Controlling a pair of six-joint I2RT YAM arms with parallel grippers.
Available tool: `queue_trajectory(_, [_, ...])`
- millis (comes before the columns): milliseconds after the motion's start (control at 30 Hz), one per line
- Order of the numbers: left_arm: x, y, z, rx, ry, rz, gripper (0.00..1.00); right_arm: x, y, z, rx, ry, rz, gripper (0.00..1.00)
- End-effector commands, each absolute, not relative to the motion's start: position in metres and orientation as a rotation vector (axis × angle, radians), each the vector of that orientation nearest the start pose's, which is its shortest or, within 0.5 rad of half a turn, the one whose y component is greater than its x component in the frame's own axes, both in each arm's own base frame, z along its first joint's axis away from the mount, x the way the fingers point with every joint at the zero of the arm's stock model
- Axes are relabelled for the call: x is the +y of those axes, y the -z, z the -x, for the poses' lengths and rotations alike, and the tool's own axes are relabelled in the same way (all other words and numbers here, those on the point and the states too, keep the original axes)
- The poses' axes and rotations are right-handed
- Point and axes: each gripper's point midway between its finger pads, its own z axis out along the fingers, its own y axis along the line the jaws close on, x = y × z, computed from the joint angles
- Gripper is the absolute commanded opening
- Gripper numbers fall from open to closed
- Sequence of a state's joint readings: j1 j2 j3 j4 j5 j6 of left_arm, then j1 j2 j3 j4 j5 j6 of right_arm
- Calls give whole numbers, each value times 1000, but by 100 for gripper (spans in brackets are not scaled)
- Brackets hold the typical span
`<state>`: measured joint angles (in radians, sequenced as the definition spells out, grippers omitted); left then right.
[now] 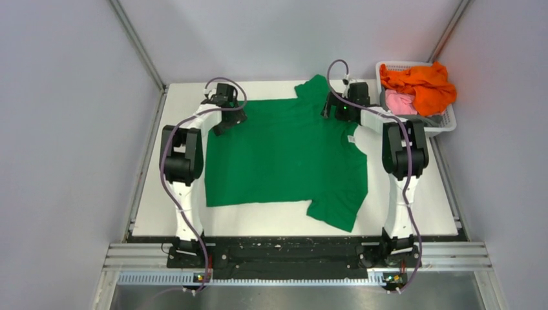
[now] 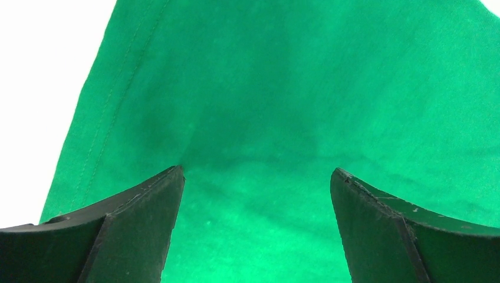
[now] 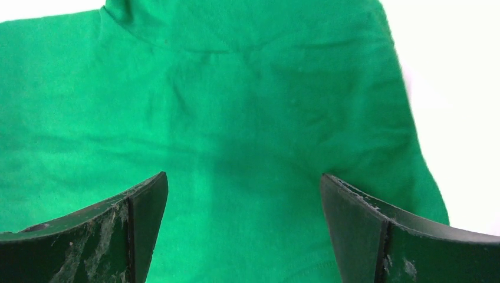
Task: Fold and stack the t-shirts
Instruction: Flatten out the tshirt
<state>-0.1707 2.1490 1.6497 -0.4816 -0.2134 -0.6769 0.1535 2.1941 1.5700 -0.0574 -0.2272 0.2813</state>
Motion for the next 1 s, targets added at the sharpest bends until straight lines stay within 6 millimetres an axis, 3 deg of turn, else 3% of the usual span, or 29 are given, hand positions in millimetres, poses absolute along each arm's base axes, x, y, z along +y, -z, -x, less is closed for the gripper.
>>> queue_trajectory(0, [-78,-100,-501,2360,130,686,99,120,-89,-529,2268,-429,-44,99])
queue_trajectory(133, [-72,-126,-439,2342,107,732,99,107,-121,-490,2210,-392,-90,99])
queue_trajectory(233, [-74,-113,-373,2401,114,774,99,102,-142,-455,2154,-414,-151,99])
queue_trajectory(367, [-58,-79,-282,2499,-21,890,99,91,-129,-405,2180,-407,-250,99])
queue_trajectory(500, [-45,-56,-220,2538,-106,1016,99,83,-116,-368,2185,-405,-354,99])
queue_trajectory(600, [-35,-44,-195,2517,-159,1119,99,79,-119,-357,2170,-397,-369,99])
queue_trajectory(700, [-26,-37,-187,2459,-209,1205,97,79,-123,-356,2167,-403,-363,99])
queue_trajectory(967, [-17,-29,-203,2336,-270,1335,86,80,-119,-354,2186,-397,-344,99])
